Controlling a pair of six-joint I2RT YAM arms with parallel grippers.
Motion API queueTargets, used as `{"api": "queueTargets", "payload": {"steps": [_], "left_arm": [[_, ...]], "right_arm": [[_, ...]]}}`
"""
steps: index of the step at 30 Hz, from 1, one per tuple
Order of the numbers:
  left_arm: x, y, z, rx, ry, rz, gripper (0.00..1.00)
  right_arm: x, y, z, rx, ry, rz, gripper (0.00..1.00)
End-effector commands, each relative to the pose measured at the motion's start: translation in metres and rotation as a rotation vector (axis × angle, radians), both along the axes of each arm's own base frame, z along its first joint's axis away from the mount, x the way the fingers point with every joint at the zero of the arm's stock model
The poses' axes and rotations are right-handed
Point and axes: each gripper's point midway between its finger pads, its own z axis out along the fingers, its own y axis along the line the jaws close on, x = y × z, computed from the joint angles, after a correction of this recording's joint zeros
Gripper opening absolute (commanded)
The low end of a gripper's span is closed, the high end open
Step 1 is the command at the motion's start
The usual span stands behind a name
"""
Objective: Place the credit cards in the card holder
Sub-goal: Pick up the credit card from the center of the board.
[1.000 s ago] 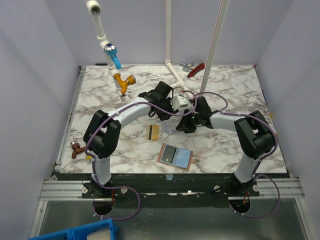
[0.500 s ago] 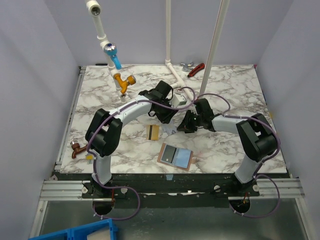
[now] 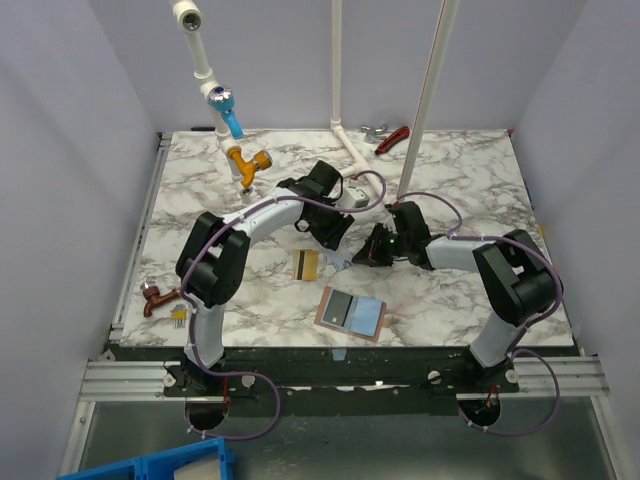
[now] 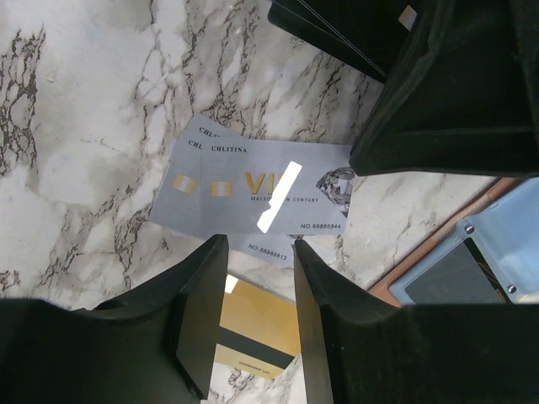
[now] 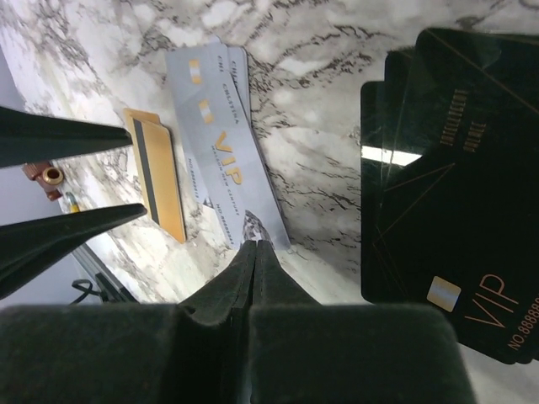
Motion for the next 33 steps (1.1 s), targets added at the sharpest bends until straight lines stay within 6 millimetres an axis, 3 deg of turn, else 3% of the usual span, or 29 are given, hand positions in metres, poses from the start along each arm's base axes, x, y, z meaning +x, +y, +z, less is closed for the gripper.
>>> {"api": "queueTargets", "payload": {"steps": [1, 13, 18, 27, 33], "left_arm": [[0.004, -0.007, 0.006, -0.05, 0.066, 0.022, 0.41], [0.005, -0.005, 0.004, -0.054, 0.085, 0.026, 0.47], [0.007, -0.006, 0.004, -0.059, 0.106, 0.041, 0.59], [0.027, -0.004, 0.007, -0.054, 0.092, 0.121, 0.71], [0.025, -0.007, 0.001, -0.058, 0.164, 0.104, 0.8]], "right_arm": [[-0.003, 0.003, -0.006, 0.038, 0.023, 0.002, 0.01], [-0.008, -0.002, -0.024, 0.012, 0.062, -0.01, 0.01], [-0.01, -0.004, -0.031, 0.001, 0.074, -0.016, 0.01], [-0.015, -0.007, -0.037, -0.006, 0.093, -0.019, 0.01], [-0.019, -0.009, -0.041, -0.014, 0.103, -0.02, 0.01]]}}
